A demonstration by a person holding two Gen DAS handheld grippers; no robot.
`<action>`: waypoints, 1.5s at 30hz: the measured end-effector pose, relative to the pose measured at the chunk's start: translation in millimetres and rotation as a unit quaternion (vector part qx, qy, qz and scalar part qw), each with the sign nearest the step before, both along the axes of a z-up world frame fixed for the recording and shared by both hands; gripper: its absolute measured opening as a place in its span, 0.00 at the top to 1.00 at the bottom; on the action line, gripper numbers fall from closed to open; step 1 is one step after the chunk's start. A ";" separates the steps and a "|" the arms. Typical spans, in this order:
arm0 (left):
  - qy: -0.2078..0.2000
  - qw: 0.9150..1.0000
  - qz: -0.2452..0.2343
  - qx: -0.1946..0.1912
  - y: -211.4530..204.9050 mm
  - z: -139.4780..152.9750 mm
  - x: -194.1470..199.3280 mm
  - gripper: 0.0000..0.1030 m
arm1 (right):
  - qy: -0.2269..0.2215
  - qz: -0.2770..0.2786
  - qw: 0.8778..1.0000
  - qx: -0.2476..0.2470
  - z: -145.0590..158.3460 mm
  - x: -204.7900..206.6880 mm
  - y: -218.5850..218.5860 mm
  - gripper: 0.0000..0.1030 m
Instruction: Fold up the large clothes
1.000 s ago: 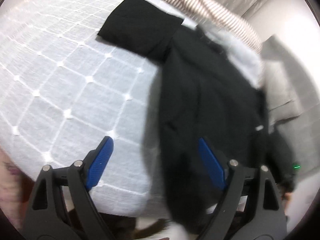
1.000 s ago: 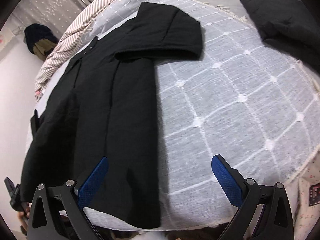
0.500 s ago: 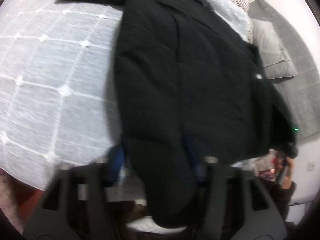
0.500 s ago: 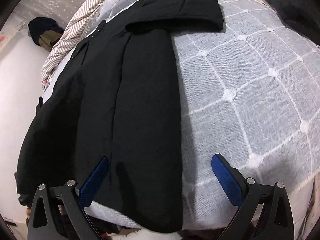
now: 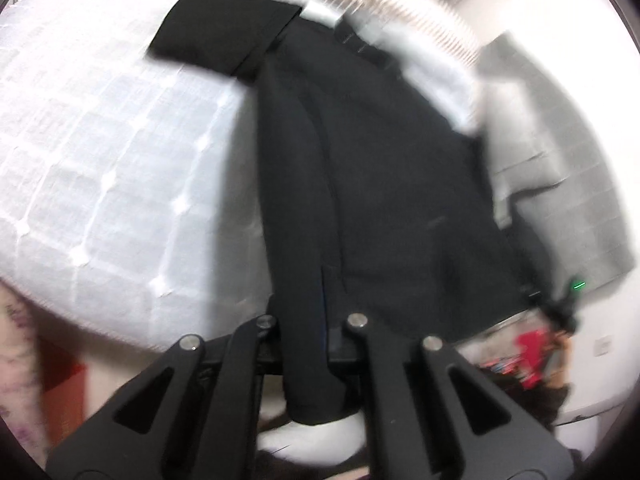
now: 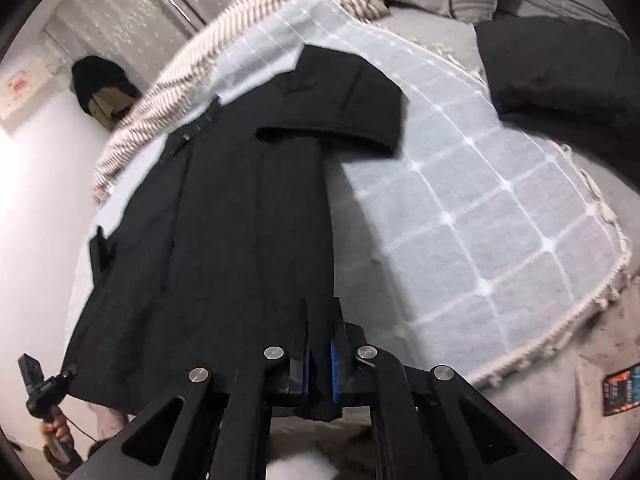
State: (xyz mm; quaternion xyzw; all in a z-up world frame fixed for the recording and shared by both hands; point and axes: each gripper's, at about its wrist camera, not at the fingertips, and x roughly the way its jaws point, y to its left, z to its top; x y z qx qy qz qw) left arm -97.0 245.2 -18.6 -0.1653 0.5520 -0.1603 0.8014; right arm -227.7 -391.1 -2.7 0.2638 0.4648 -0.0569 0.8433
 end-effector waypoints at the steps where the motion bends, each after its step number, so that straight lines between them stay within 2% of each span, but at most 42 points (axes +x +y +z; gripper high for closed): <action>1: 0.024 0.999 -0.006 0.032 -3.8 -17.7 2.4 0.93 | 0.022 0.003 1.000 -0.021 -7.4 3.8 2.5 0.94; 4: 0.078 0.993 -0.020 0.087 -10.5 -57.8 8.6 0.89 | 0.111 0.018 0.991 -0.075 -52.3 26.4 18.5 0.92; 5: 0.079 0.993 -0.017 0.084 -10.3 -59.5 7.2 0.89 | 0.129 0.019 0.988 -0.084 -66.8 31.7 21.7 0.92; 6: 0.078 0.994 -0.014 0.080 -9.2 -55.2 6.2 0.87 | 0.131 0.015 0.987 -0.087 -68.4 34.3 23.2 0.91; 7: 0.074 0.994 -0.012 0.084 -9.3 -50.2 4.8 0.81 | 0.131 0.009 0.987 -0.090 -64.4 34.1 24.1 0.85; 8: 0.062 0.993 -0.013 0.100 -8.5 -41.5 1.4 0.78 | 0.131 0.002 0.987 -0.092 -58.9 35.2 24.7 0.82; 10: 0.033 0.990 -0.002 0.138 -7.8 -27.2 3.4 0.71 | 0.126 -0.017 0.984 -0.127 -42.5 32.6 26.4 0.71; 11: 0.010 0.986 0.014 0.164 -4.3 -15.8 4.6 0.66 | 0.123 -0.024 0.981 -0.149 -35.0 32.7 28.9 0.70; 12: -0.013 0.984 0.028 0.178 -6.8 -3.8 3.0 0.50 | 0.112 -0.027 0.979 -0.171 -26.7 33.3 33.3 0.67; 13: -0.034 0.982 0.036 0.182 -11.0 6.2 4.3 0.33 | 0.099 -0.024 0.978 -0.180 -20.6 32.5 38.8 0.58; 14: -0.061 0.981 0.039 0.182 -19.1 16.8 1.5 0.29 | 0.088 -0.018 0.979 -0.182 -14.7 34.0 45.4 0.49; 15: -0.083 0.980 0.031 0.181 -28.5 24.7 -2.3 0.27 | 0.075 -0.008 0.981 -0.181 -8.5 37.1 55.9 0.33; 16: -0.097 0.979 0.013 0.179 -42.7 29.0 -3.6 0.27 | 0.052 0.010 0.983 -0.175 -1.3 41.8 70.1 0.29; 19: -0.125 0.974 -0.070 0.176 -90.3 32.6 -8.2 0.26 | 0.000 0.090 0.985 -0.149 6.4 60.6 121.0 0.29; 21: -0.148 0.963 -0.130 0.185 -126.3 28.0 -14.4 0.26 | -0.023 0.139 0.980 -0.137 6.3 57.3 142.9 0.29; 22: -0.174 0.954 -0.161 0.184 -144.0 25.2 -20.9 0.26 | -0.041 0.166 0.977 -0.129 5.4 56.1 156.8 0.29; 24: -0.211 0.942 -0.195 0.174 -163.9 18.9 -34.2 0.26 | -0.083 0.213 0.968 -0.108 -2.2 52.1 182.1 0.29; 27: -0.214 0.929 -0.256 0.159 -196.3 3.1 -34.2 0.26 | -0.091 0.278 0.951 -0.102 -9.1 42.7 213.8 0.29; 28: -0.214 0.924 -0.277 0.155 -195.7 -1.1 -39.6 0.26 | -0.102 0.304 0.941 -0.104 -9.3 39.4 226.3 0.29; 30: -0.217 0.910 -0.319 0.148 -207.8 -6.9 -53.2 0.26 | -0.115 0.324 0.933 -0.104 -11.7 36.1 238.5 0.29; 32: -0.215 0.900 -0.349 0.149 -219.2 -10.9 -64.3 0.26 | -0.107 0.336 0.932 -0.088 -18.0 40.4 245.7 0.30; 36: -0.210 0.884 -0.391 0.145 -243.1 -20.9 -77.0 0.26 | -0.081 0.361 0.926 -0.072 -30.1 46.8 250.2 0.38; 39: -0.214 0.869 -0.409 0.176 -257.3 -32.0 -86.5 0.26 | -0.072 0.371 0.923 -0.076 -33.3 44.6 251.9 0.39; 41: -0.217 0.865 -0.405 0.199 -263.7 -39.0 -86.7 0.32 | -0.067 0.374 0.922 -0.076 -37.6 48.6 258.0 0.41; 43: -0.216 0.867 -0.398 0.210 -265.9 -39.5 -83.3 0.59 | -0.064 0.375 0.922 -0.076 -39.5 50.6 260.0 0.43; 44: -0.210 0.871 -0.397 0.200 -264.7 -38.1 -81.7 0.67 | -0.064 0.375 0.922 -0.077 -38.7 50.0 257.9 0.44; 45: -0.208 0.874 -0.397 0.186 -261.9 -35.5 -82.2 0.83 | -0.064 0.375 0.922 -0.076 -39.1 51.1 258.1 0.48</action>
